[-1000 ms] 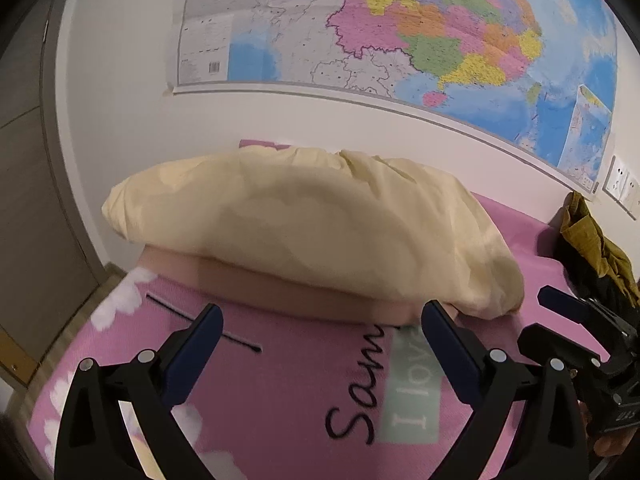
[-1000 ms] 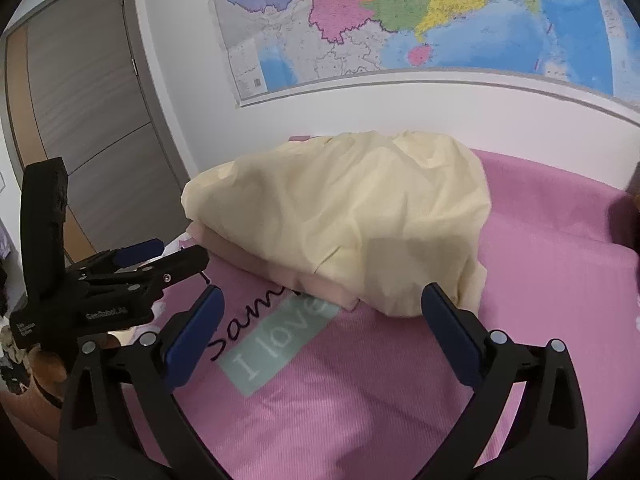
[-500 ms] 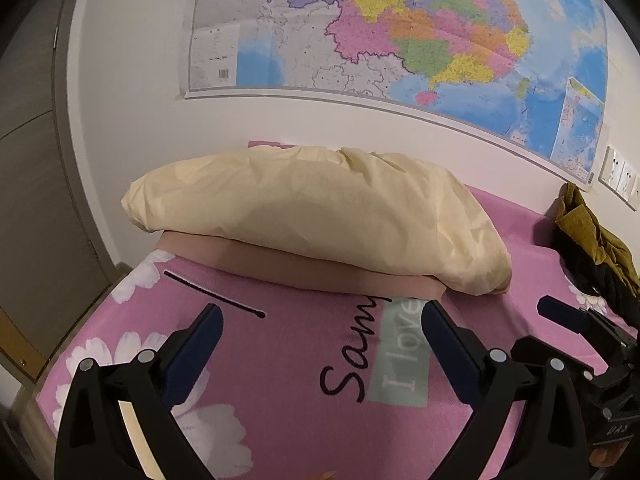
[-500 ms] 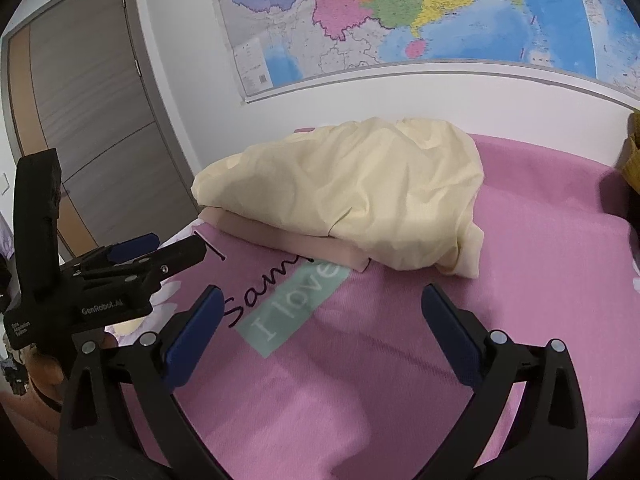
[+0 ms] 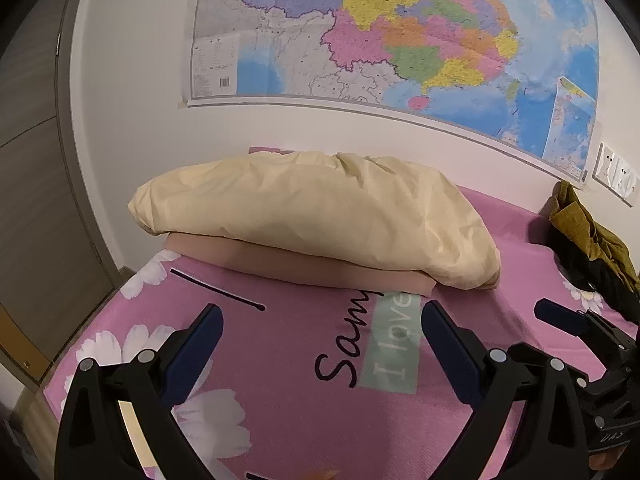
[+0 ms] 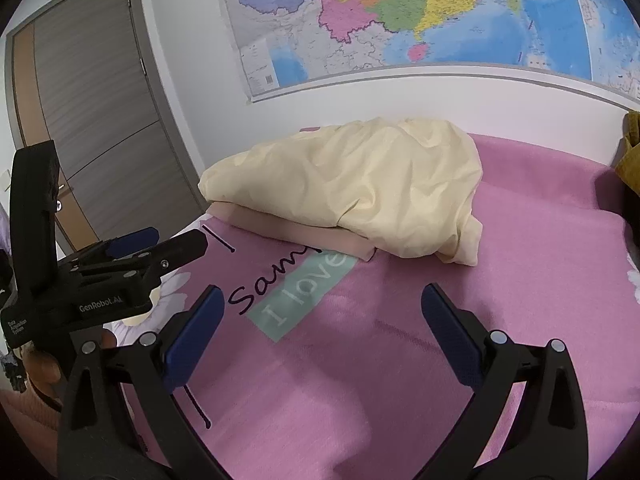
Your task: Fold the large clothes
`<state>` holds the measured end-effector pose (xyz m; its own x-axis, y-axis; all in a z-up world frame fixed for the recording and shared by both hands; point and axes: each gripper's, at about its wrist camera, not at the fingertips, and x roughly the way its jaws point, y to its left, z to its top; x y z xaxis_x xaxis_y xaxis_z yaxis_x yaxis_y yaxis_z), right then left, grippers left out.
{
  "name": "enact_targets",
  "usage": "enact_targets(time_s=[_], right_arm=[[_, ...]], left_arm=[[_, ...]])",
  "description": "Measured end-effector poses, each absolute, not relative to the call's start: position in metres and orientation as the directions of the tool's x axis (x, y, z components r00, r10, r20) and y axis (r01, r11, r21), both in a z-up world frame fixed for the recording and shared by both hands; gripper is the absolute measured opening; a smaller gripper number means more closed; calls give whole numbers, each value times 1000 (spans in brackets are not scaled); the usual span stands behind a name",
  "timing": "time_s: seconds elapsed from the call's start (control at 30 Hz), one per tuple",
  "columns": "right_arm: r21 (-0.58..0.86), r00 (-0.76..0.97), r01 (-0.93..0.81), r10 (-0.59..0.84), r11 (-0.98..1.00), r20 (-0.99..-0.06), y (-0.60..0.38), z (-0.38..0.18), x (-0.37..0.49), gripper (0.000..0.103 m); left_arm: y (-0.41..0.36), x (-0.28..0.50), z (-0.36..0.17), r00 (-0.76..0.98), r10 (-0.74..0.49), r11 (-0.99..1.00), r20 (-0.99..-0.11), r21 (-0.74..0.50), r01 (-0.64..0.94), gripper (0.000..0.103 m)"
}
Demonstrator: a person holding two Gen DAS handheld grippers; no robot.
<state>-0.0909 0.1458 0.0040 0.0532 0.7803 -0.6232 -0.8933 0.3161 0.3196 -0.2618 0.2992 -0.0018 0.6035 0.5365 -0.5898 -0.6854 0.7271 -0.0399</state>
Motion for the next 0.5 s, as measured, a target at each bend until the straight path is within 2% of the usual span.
enact_targets(time_s=[0.5], right_arm=[[328,44,-892,781,312,-623,144,3,-95,97]], left_arm=[[295,-266,-2,601,539,726,-590,-37,-687,96]])
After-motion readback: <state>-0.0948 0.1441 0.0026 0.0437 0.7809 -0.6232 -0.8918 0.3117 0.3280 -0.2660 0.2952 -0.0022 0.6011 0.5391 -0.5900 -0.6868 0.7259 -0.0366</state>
